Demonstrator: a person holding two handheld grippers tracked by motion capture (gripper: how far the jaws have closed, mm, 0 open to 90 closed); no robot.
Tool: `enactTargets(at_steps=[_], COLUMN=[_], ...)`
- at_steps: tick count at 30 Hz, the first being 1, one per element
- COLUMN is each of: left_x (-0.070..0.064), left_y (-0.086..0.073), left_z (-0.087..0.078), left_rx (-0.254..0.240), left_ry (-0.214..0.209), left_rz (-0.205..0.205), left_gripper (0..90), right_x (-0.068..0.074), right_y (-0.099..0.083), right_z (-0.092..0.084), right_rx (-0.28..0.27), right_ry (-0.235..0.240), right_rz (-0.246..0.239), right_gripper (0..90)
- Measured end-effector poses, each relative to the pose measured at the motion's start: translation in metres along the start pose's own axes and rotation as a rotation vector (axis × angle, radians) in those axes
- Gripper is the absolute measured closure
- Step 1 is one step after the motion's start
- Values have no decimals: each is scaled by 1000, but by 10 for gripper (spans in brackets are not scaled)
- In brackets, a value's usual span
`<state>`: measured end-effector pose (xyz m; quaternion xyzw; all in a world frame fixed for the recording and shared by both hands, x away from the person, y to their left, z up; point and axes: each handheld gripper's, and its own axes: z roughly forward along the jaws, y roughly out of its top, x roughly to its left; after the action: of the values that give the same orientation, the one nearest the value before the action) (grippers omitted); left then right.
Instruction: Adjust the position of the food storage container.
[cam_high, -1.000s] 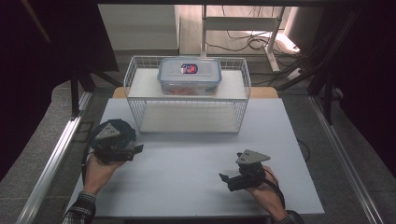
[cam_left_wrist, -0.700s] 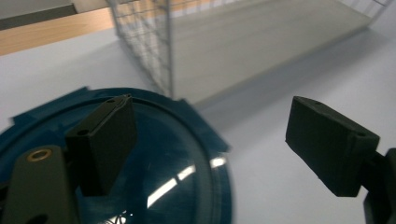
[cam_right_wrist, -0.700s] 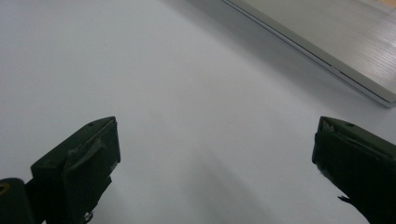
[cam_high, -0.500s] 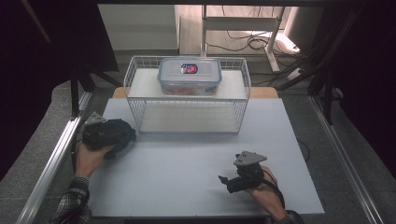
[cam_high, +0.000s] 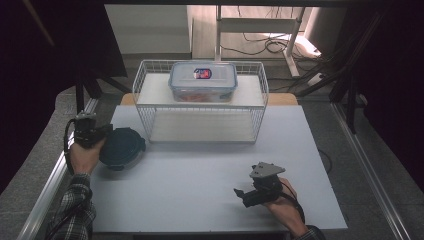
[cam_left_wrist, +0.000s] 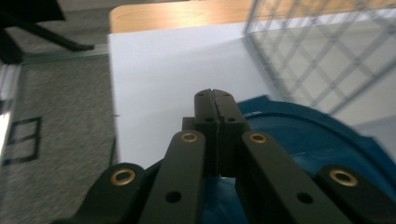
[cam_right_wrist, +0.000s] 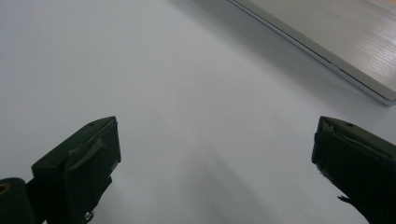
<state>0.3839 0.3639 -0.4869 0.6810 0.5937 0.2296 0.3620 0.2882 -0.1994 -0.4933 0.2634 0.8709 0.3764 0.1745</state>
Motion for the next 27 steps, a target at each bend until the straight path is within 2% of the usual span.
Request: enactTargets(at_steps=[4,6,9,10,11,14,18,27], left_x=[11,15,17,19,22,20,7,-35], left_y=[0,-2,-8,-10,-12,-17,-22,-35], left_z=[10,14,20,19,18,15,11,1], left_rx=[44,65,98,89,73,53,58,58], left_ry=[49,44,51,36,2,-33,-73,-115], left_rz=[-9,-25,-17,-38,-72,-71,-46,-16], left_gripper=[900,900,900,900,900,900,900,900], right_x=[1,1,0,0,0,0,1,1], right_y=[0,0,0,0,-1,0,1,1], right_z=[0,0,0,0,0,-1,0,0], right_rx=[3,5,6,6,5,7,8,11], right_ry=[-5,-5,-6,-7,-7,-10,-12,-12], right_rz=[-11,-11,-12,-10,-10,-16,-17,-21], right_gripper=[12,12,13,13,13,14,15,16])
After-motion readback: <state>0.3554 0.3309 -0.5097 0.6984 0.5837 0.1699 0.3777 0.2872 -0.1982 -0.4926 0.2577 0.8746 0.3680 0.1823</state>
